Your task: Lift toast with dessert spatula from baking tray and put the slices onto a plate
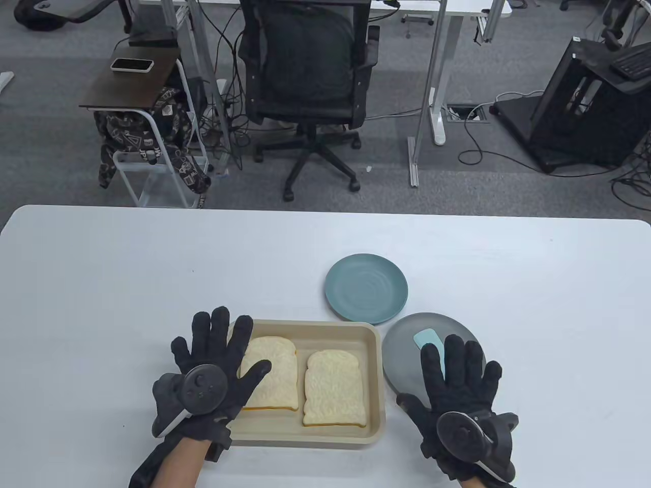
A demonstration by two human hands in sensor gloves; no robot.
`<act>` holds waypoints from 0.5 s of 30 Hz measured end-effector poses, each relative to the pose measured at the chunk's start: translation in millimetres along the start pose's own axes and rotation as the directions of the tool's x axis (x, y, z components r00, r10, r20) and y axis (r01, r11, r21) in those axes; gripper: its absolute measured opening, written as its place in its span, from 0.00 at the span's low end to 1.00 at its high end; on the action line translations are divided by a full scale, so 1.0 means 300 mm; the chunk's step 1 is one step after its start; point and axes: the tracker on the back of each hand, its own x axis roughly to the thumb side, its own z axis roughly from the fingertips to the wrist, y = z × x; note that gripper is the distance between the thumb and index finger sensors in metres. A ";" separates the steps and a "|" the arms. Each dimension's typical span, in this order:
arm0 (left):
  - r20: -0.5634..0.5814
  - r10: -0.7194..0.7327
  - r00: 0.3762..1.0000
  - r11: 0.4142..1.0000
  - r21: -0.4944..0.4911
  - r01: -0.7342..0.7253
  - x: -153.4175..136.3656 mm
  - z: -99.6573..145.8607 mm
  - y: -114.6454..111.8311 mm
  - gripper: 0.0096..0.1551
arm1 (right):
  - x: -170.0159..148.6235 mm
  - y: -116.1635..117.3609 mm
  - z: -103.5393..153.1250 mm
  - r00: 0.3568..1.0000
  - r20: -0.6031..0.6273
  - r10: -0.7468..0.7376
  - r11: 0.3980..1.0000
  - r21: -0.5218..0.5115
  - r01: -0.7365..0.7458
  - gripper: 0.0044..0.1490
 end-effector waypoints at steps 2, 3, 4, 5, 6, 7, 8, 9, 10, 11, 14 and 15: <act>0.000 -0.005 1.000 1.000 0.003 0.005 0.000 0.013 -0.002 0.50 | 0.004 -0.001 0.006 1.000 0.010 0.009 1.000 -0.002 -0.009 0.58; -0.002 -0.007 1.000 1.000 -0.002 0.007 0.001 0.019 -0.001 0.50 | 0.007 -0.004 0.007 1.000 0.013 0.013 1.000 -0.008 -0.013 0.58; -0.001 -0.004 1.000 1.000 -0.001 0.004 0.002 0.022 -0.002 0.50 | 0.008 -0.006 0.006 1.000 0.015 0.015 1.000 -0.010 -0.015 0.58; 0.003 0.005 1.000 1.000 0.000 -0.005 0.005 0.026 -0.003 0.50 | 0.010 -0.009 0.006 1.000 0.016 0.016 1.000 -0.013 -0.015 0.58; 0.006 0.006 1.000 1.000 0.001 -0.006 0.008 0.027 -0.003 0.50 | 0.010 -0.013 0.006 1.000 0.015 0.014 1.000 -0.019 -0.013 0.59; 0.010 0.003 1.000 1.000 0.000 -0.003 0.012 0.029 -0.004 0.50 | 0.010 -0.017 0.006 1.000 0.014 0.013 1.000 -0.025 -0.013 0.59; 0.011 0.001 1.000 1.000 -0.001 -0.001 0.015 0.030 -0.005 0.50 | 0.009 -0.022 0.006 1.000 0.015 0.017 0.999 -0.028 -0.017 0.59; 0.013 -0.001 1.000 1.000 -0.001 0.001 0.017 0.031 -0.006 0.50 | 0.008 -0.026 0.007 1.000 0.015 0.022 0.999 -0.032 -0.022 0.59; 0.016 -0.002 1.000 1.000 -0.005 0.002 0.020 0.031 -0.008 0.50 | 0.004 -0.033 0.007 0.999 0.010 0.035 0.999 -0.036 -0.035 0.59; 0.017 -0.005 1.000 1.000 -0.007 0.005 0.021 0.032 -0.009 0.50 | 0.001 -0.040 0.007 0.999 0.004 0.043 0.998 -0.037 -0.043 0.60; 0.018 -0.010 1.000 1.000 -0.008 0.010 0.022 0.033 -0.009 0.50 | -0.009 -0.061 0.007 0.998 -0.012 0.068 0.997 -0.044 -0.068 0.61; 0.017 -0.006 1.000 1.000 -0.007 0.006 0.021 0.034 -0.008 0.50 | -0.015 -0.071 0.007 0.996 -0.024 0.082 0.996 -0.039 -0.083 0.61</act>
